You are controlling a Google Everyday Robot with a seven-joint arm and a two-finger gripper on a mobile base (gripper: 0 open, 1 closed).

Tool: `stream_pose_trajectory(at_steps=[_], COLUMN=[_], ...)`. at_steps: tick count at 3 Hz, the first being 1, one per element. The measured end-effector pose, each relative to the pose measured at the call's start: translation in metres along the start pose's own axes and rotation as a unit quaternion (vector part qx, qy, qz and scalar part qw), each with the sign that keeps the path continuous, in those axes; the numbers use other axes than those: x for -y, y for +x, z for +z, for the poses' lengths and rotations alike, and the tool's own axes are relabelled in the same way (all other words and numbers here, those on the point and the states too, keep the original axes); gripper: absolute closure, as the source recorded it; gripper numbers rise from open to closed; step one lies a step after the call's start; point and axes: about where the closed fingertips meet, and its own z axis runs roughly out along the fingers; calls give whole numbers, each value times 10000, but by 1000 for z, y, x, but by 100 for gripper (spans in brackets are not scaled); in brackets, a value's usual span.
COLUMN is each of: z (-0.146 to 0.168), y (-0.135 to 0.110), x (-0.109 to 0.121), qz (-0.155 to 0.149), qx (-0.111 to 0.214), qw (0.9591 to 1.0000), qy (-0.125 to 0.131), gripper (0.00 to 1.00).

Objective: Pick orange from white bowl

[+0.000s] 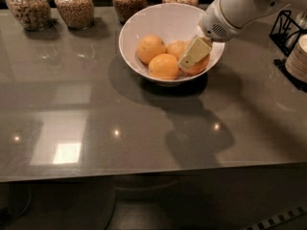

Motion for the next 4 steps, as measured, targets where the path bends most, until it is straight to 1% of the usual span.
stream_pose_trajectory(at_steps=[1, 2, 3, 4], z=[17, 34, 50, 50], y=[15, 27, 38, 38], x=[2, 1, 1, 1], qz=[109, 176, 231, 231], qx=[-223, -393, -516, -515], qw=[9997, 9990, 9983, 9983], qy=[-17, -93, -150, -147], gripper=[17, 20, 39, 62])
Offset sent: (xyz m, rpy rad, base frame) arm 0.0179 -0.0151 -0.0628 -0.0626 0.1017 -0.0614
